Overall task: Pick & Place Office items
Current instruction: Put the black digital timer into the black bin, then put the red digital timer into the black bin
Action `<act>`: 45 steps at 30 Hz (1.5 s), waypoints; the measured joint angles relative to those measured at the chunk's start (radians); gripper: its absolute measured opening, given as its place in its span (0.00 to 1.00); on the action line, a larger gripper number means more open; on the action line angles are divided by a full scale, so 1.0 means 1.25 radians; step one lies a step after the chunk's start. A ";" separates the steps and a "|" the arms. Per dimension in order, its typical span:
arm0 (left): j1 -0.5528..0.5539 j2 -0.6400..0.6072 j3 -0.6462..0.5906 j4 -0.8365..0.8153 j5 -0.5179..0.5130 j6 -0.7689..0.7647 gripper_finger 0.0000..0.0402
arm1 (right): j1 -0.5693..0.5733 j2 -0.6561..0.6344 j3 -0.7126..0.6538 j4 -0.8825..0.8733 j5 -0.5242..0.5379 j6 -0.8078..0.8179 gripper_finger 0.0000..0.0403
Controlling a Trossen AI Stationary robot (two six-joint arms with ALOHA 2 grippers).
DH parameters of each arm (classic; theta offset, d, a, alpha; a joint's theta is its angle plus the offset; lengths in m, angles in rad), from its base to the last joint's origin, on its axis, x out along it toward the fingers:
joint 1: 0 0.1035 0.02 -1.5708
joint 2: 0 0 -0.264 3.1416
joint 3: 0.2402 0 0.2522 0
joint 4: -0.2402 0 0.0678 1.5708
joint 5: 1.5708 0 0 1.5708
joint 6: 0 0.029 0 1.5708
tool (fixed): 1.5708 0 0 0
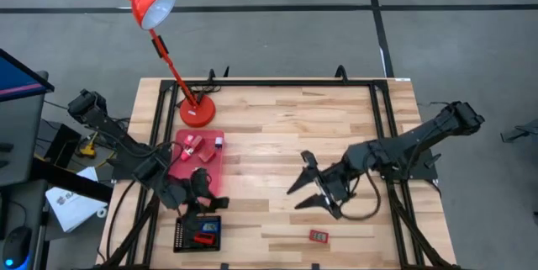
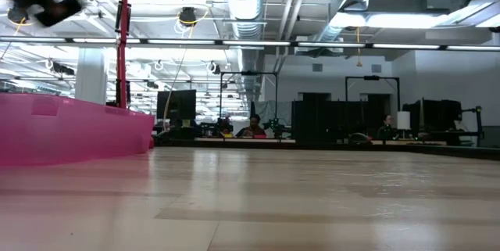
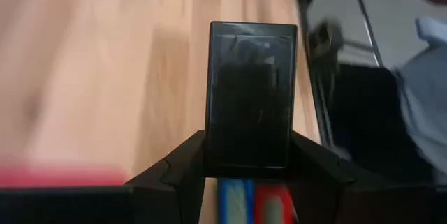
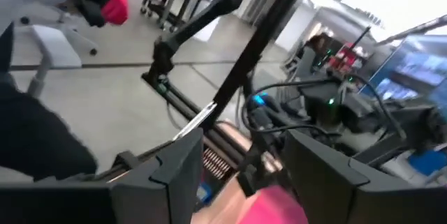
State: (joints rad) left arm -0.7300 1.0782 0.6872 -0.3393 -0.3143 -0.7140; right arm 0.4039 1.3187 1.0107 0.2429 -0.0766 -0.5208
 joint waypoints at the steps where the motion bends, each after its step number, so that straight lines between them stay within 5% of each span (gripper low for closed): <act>1: -0.013 0.002 0.000 -0.027 0.018 -0.054 0.38 | 0.006 0.000 0.000 -0.009 0.010 0.007 0.49; 18: -0.264 0.144 0.000 -0.079 0.056 -0.588 0.38 | 0.132 -0.097 -0.001 -0.064 0.159 0.041 0.49; 29: -0.253 0.280 0.000 0.010 0.062 -0.595 0.40 | 0.205 -0.097 -0.001 -0.063 0.251 0.040 0.49; 41: -0.253 0.241 0.000 0.037 -0.007 -0.578 0.55 | 0.238 -0.097 -0.001 -0.067 0.285 0.043 0.49; 45: -0.256 0.210 0.000 0.063 -0.066 -0.516 0.59 | 0.252 -0.097 -0.001 -0.106 0.375 0.050 0.49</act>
State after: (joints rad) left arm -1.0502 1.3410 0.6872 -0.2606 -0.3962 -1.3591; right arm 0.7189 1.1976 1.0100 0.1108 0.3920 -0.4584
